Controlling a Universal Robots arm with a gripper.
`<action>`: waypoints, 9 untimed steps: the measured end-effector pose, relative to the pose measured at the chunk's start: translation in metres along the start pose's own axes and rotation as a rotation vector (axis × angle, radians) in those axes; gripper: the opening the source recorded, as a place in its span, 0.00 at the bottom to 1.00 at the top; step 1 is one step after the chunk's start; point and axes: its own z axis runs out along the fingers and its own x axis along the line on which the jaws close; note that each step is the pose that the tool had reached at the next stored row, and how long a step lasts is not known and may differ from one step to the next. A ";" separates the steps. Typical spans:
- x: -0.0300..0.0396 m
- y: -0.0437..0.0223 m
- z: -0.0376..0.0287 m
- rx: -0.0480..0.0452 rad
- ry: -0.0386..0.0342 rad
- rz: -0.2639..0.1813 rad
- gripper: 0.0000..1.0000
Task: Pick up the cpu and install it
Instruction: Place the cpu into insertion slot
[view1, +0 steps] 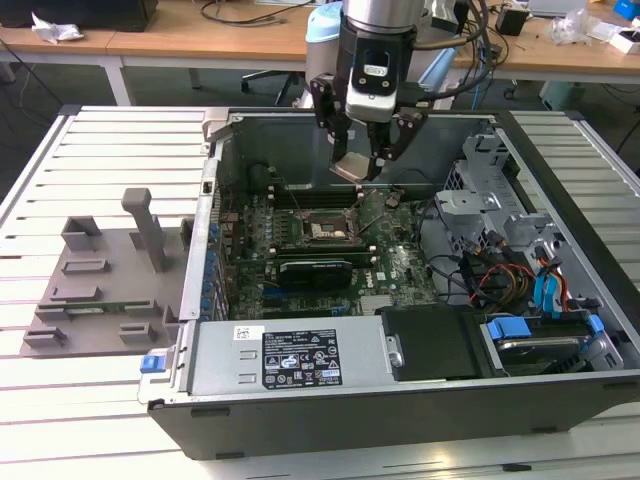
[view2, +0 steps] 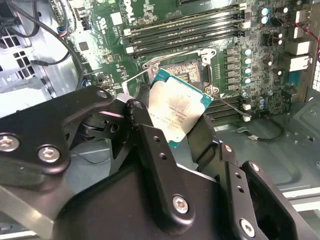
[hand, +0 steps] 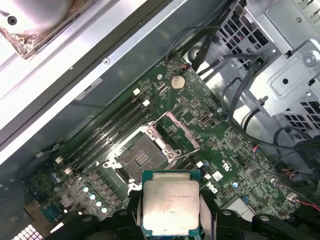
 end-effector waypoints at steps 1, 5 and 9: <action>0.0000 0.0000 0.0000 0.0001 0.0002 0.009 0.55; 0.0000 0.0000 0.0002 0.0004 0.0014 0.053 0.55; 0.0000 0.0000 0.0004 0.0006 0.0024 0.091 0.55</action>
